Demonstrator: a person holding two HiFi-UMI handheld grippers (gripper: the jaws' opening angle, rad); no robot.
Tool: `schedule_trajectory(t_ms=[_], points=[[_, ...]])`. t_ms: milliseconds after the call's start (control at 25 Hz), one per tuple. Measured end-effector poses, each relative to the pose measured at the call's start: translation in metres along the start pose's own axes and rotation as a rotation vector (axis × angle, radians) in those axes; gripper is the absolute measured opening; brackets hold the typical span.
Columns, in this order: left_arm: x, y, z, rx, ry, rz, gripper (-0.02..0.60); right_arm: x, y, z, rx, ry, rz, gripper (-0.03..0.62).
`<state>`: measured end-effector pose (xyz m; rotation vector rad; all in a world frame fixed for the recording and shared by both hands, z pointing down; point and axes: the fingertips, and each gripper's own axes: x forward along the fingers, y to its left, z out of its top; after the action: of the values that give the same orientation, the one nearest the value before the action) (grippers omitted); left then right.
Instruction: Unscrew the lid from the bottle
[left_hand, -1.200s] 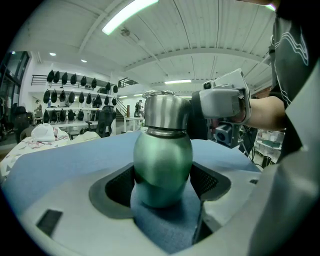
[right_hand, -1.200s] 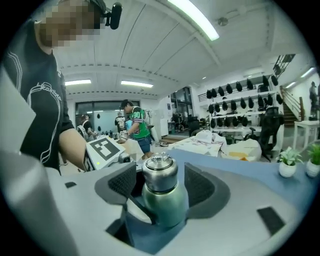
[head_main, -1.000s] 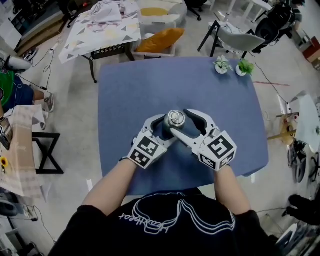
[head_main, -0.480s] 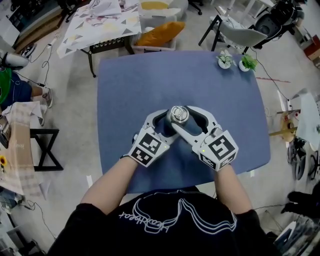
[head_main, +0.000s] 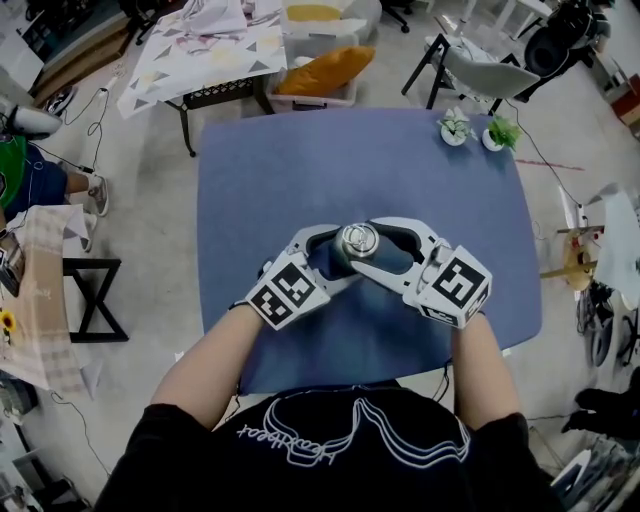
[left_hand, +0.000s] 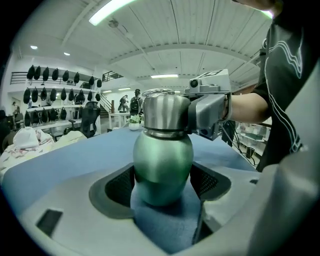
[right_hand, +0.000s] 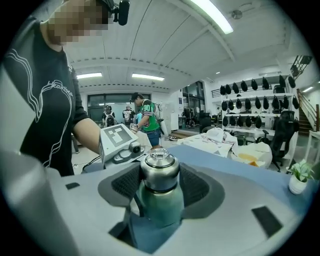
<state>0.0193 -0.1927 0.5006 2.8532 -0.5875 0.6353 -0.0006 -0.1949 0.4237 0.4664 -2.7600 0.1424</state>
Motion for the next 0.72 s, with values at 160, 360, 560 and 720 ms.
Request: schedule_trajectory(t_ms=[160,360,560,720], points=[[0.0,-0.001,-0.003,0.034,0.031,-0.066,0.351,0.002,0.002,-0.003,-0.024,0.029,0.092,0.247],[-0.001,-0.001,-0.005,0.086,0.067,-0.143,0.351,0.002,0.001,-0.003,-0.064,0.045,0.151,0.245],[-0.003,-0.002,-0.015,0.13,0.123,-0.18,0.351,0.001,0.002,-0.004,-0.074,0.038,0.161,0.247],[-0.016,0.003,0.004,0.004,0.027,-0.181,0.351,0.002,0.002,-0.001,-0.063,0.015,0.149,0.247]])
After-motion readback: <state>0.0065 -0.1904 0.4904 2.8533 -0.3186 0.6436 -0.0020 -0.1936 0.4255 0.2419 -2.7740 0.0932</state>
